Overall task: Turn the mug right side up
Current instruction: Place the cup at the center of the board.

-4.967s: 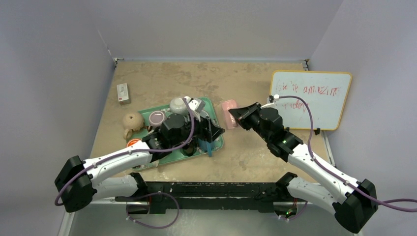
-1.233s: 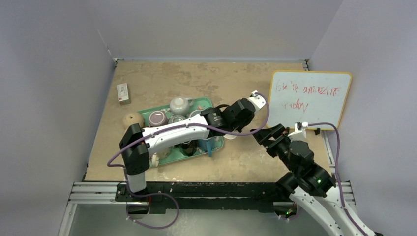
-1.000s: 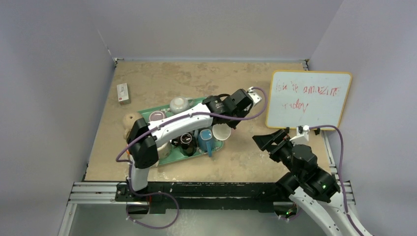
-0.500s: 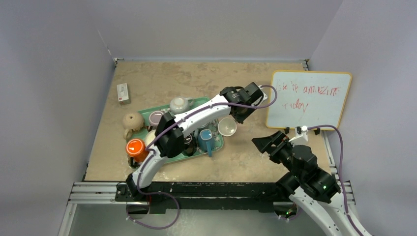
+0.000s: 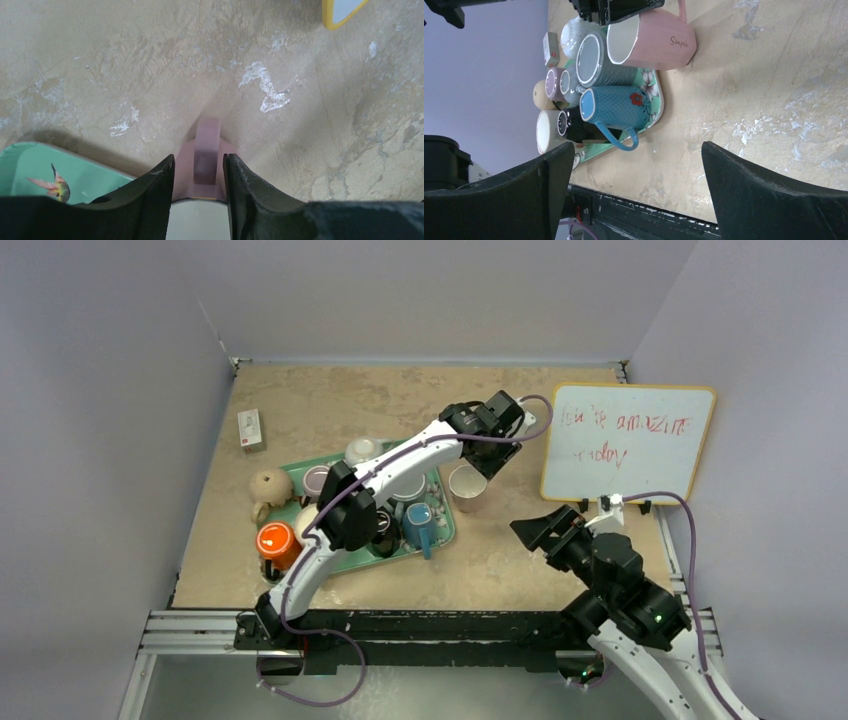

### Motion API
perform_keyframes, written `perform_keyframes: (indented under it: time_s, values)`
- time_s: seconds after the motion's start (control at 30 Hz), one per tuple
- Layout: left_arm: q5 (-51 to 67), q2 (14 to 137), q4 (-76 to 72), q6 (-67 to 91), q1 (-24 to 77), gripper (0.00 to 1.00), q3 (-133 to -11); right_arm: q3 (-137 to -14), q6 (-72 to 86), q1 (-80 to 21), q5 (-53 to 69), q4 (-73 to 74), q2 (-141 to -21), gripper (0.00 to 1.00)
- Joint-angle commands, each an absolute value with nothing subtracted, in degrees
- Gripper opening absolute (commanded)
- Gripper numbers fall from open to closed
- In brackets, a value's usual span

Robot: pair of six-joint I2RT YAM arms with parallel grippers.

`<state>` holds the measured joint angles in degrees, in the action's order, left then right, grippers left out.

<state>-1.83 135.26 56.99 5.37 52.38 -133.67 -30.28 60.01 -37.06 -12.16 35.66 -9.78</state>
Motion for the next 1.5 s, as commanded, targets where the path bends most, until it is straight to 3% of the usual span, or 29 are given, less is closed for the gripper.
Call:
perform_keyframes:
  time_s: [0.0, 0.2, 0.33, 0.4, 0.63, 0.8, 0.93, 1.17, 1.47]
  values:
    - [1.7, 131.7, 51.8, 6.6, 51.4, 0.41, -132.6, -31.3, 58.2, -37.3, -10.7, 32.9, -11.2, 0.99]
    - [3.3, 124.3, 44.1, 8.6, 50.2, 0.5, -127.0, -30.8, 56.8, -37.3, -9.9, 32.1, -12.8, 0.98]
    - [3.0, 117.3, 39.4, 11.0, 49.1, 0.67, -121.0, -30.4, 55.3, -37.4, -9.7, 30.8, -14.6, 0.97]
    - [2.5, 113.2, 37.6, 11.8, 48.5, 0.69, -117.0, -29.8, 54.4, -37.4, -8.8, 29.2, -16.4, 0.95]
    - [-7.6, 94.0, 36.4, 12.1, 47.2, 0.73, -101.1, -28.5, 51.6, -37.4, -5.9, 20.8, -27.1, 0.78]
    - [-12.7, 76.5, 36.5, 14.9, 46.6, 0.77, -87.6, -28.0, 50.9, -37.4, -4.4, 11.8, -36.6, 0.55]
    - [-12.5, 61.8, 37.9, 17.1, 46.6, 0.83, -75.7, -27.4, 50.0, -37.4, -3.6, 3.6, -43.7, 0.48]
    - [-16.0, 46.4, 41.8, 19.0, 46.6, 0.83, -62.6, -27.6, 49.0, -37.5, -4.6, -8.6, -57.0, 0.49]
    - [-20.8, 37.5, 43.3, 17.4, 46.6, 0.82, -55.2, -29.2, 48.6, -37.6, -8.8, -16.3, -68.4, 0.51]
